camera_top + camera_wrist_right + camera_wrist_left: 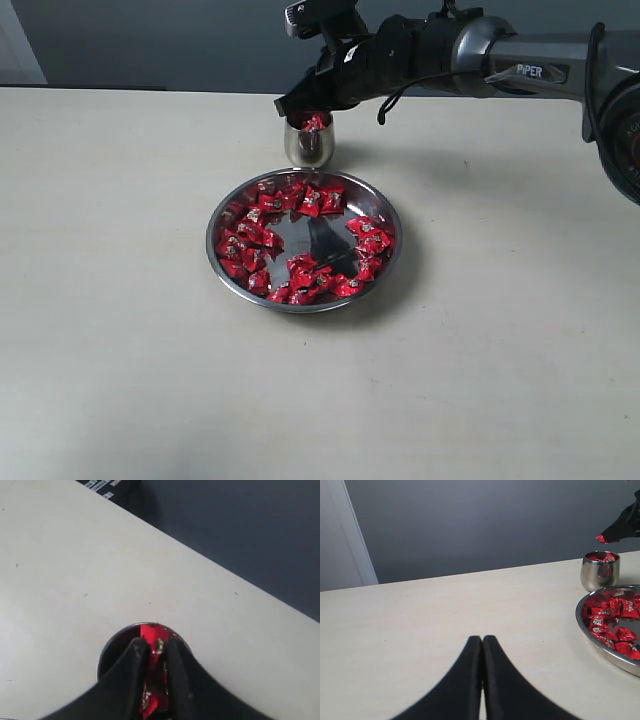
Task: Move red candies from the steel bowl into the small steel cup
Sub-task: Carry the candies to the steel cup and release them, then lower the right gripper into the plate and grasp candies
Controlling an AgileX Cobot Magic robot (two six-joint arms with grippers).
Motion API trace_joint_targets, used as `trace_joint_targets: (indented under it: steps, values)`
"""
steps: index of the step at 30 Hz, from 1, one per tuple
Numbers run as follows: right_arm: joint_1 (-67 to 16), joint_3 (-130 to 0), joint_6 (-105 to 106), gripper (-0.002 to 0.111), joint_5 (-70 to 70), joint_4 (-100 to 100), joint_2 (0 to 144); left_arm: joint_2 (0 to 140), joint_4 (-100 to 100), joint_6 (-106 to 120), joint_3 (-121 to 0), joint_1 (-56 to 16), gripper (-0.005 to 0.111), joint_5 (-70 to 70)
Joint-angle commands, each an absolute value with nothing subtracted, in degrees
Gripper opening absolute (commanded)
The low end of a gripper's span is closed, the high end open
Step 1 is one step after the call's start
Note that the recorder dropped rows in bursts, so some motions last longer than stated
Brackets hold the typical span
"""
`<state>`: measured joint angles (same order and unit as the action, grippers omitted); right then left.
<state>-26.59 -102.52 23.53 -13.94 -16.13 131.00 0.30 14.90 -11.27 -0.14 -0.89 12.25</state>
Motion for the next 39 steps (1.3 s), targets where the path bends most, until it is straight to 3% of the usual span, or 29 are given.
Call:
trace_joint_targets:
  steps: [1,4,18,39]
  values:
    - [-26.28,-102.61,23.89,0.042,-13.11,-15.93,130.56,0.00,14.67,-11.48,0.00,-1.25,0.000,11.92]
    - [-26.28,-102.61,23.89,0.055,-12.91,-15.93,130.56,0.00,14.67,-11.48,0.00,-1.25,0.000,11.92]
    - [-26.28,-102.61,23.89,0.053,-19.23,-16.07,130.20,0.00,14.67,-11.48,0.00,-1.25,0.000,11.92]
    - [-27.50,-102.61,25.66,0.053,-66.10,-24.30,129.39,0.00,14.67,-11.48,0.00,-1.25,0.000,11.92]
